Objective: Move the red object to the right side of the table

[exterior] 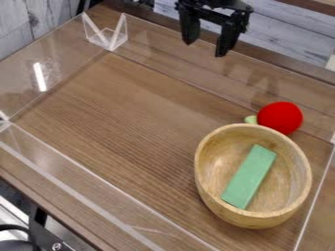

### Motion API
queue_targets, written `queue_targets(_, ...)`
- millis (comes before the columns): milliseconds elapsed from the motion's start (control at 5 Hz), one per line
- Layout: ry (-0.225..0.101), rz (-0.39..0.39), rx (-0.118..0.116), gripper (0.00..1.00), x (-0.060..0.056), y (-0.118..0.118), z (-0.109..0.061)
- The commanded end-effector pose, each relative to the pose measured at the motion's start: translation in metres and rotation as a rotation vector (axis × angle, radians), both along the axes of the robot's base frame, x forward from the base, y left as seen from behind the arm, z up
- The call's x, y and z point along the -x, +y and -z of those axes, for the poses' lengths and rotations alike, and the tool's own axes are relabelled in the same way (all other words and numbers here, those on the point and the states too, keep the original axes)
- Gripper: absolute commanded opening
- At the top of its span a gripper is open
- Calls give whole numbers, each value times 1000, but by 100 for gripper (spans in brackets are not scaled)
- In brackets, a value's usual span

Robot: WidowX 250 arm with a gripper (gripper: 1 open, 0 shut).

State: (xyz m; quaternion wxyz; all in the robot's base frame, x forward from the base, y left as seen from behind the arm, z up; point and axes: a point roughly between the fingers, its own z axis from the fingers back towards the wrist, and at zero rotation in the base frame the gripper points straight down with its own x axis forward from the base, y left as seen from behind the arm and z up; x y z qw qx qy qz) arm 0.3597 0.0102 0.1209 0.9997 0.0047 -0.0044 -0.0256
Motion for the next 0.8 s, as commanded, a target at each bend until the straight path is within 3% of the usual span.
queue_targets(0, -27, -69, -10, 100, 4, 1, -9)
queue_targets(400, -21, -140, -26, 100, 12, 1, -17)
queue_targets(600, -25, -204, -28, 100, 13, 14, -25)
